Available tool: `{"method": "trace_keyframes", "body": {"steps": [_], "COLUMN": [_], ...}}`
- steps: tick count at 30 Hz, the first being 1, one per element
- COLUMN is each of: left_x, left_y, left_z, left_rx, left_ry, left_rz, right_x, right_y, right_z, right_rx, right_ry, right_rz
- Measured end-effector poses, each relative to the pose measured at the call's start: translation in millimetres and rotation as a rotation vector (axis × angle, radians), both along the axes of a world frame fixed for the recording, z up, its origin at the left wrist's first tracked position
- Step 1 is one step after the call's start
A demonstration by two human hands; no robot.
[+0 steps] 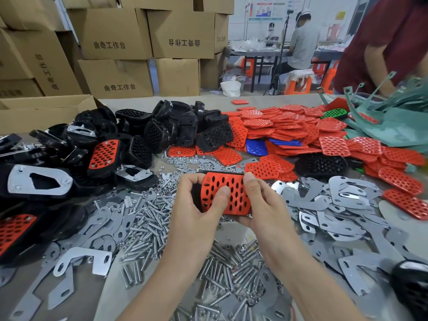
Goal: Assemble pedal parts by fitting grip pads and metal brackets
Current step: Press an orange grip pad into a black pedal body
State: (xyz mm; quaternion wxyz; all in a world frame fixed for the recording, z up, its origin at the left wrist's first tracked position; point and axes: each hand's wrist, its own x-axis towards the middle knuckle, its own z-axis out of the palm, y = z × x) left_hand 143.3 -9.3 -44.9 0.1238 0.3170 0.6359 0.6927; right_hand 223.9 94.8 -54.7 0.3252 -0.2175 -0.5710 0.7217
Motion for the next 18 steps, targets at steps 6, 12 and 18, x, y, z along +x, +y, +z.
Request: {"method": "trace_keyframes", "body": {"steps": [6,12,18], "left_x": [-4.4,-7.6,-8.4], "left_y": [2.3,3.7,3.7], "left_z": [-1.0,-3.0,0.3], "left_rx": [-0.02,-0.038,-0.029], "left_ry": [-0.059,-0.07,-0.08], "left_rz": [0.046,0.075,0.099], "right_x": [1.5,1.4,1.6], "right_y": [1.1,-2.7,-6.5], "right_z": [-0.5,4.6,4.9], "right_rx": [0.052,0.199,0.143], "right_ry": [-0.063,-0.13,-0.115], "right_rz": [0.059,-0.009,-0.033]}}
